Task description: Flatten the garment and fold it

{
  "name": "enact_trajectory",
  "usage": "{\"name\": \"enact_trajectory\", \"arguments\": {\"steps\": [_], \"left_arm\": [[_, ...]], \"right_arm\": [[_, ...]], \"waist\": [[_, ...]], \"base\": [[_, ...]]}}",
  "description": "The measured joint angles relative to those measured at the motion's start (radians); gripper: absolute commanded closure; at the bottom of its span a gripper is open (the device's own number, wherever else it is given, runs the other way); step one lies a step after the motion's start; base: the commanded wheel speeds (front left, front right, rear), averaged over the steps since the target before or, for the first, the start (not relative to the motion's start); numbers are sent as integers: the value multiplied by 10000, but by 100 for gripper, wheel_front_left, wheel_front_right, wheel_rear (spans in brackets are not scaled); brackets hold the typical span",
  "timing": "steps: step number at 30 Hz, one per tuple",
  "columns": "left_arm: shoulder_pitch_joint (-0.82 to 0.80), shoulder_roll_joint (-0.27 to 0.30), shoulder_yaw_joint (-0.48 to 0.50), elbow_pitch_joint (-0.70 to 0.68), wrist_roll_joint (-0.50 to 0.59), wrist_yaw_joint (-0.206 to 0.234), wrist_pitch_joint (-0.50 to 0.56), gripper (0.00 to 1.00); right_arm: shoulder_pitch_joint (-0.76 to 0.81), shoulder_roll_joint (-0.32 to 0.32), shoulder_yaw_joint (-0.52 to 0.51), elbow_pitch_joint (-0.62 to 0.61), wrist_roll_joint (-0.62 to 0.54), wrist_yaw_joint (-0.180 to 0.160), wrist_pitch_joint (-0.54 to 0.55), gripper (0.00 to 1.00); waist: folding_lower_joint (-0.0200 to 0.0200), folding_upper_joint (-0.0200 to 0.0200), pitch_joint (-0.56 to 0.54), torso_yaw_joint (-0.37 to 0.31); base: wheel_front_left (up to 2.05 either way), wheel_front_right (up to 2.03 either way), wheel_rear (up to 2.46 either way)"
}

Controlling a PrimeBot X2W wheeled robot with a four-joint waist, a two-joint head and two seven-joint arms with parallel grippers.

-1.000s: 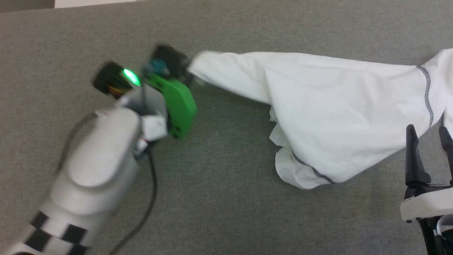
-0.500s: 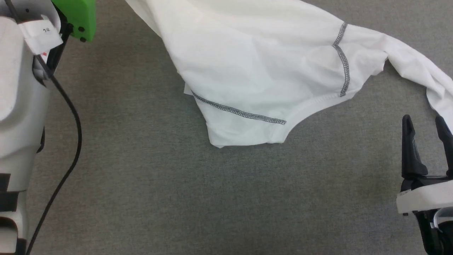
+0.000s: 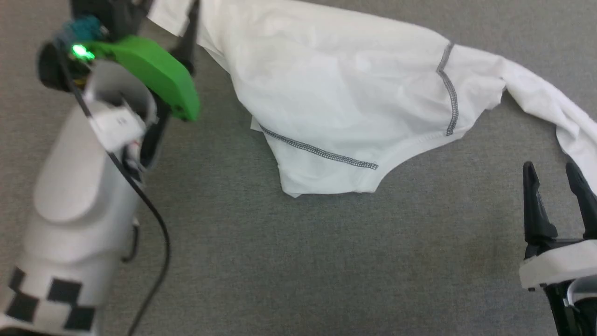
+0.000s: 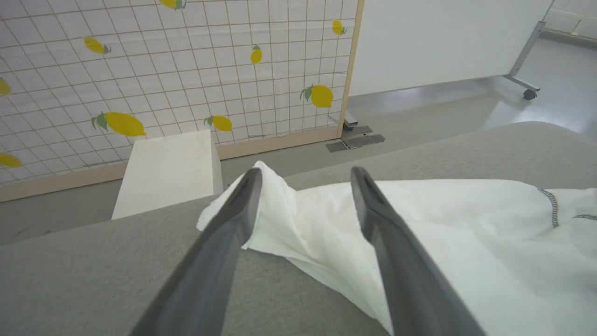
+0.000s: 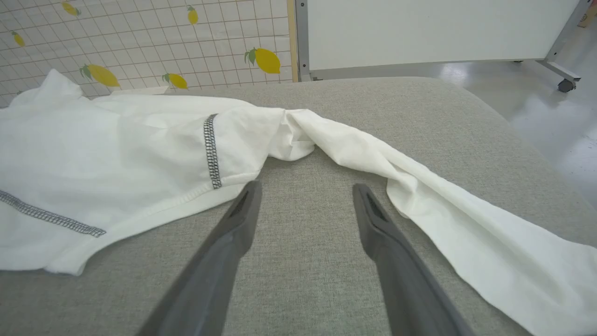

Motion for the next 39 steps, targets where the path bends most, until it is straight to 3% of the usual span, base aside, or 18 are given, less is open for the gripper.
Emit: {"name": "enact_trajectory", "arguments": {"steps": [6,10,12,15,25,26,27,32,35,39], "left_arm": [[2325,-594,-802,-3026,-299,667,677,0],[3707,-997,-1590,-3904,-186,1183,828,0],[4525,-1488,-2094,-3574,15,1668,813,0],[4559,-1720,-2222,-3053,119,1848,807,0],[3812,-1894,-2483,-1126,267,1768,1003,0],[3742,-1923,-2495,-1034,251,1728,1018,27],[3655,-1935,-2504,-959,251,1653,1018,100],[3603,-2013,-2268,-817,-59,1582,936,100],[3840,-1904,-1858,-1045,-205,1873,675,100],[4336,-1051,-1039,-1958,-297,2441,479,100]], "right_arm": [[447,2,-134,-69,13,0,203,0],[586,0,-182,-207,17,0,297,0],[582,2,-67,-347,27,0,382,0],[565,4,31,-422,27,0,399,0],[464,2,81,-249,192,0,336,0],[439,2,82,-211,194,0,282,0],[412,2,84,-169,196,0,270,0],[319,2,56,67,207,0,169,0],[320,0,-29,203,205,0,109,0],[335,2,-94,314,201,0,111,0]], "waist": [[-1,0,-790,372],[-1,0,-1063,698],[-1,0,-1103,905],[-1,0,-971,913],[-1,0,-171,365],[-1,0,-124,313],[-1,0,-80,265],[-1,0,-57,153],[-1,0,-198,190],[-1,0,-527,352]], "base": [[0,0,0],[0,0,0],[0,0,0],[0,0,0],[0,0,0],[0,0,0],[0,0,0],[0,0,0],[0,0,0],[0,0,0]]}}
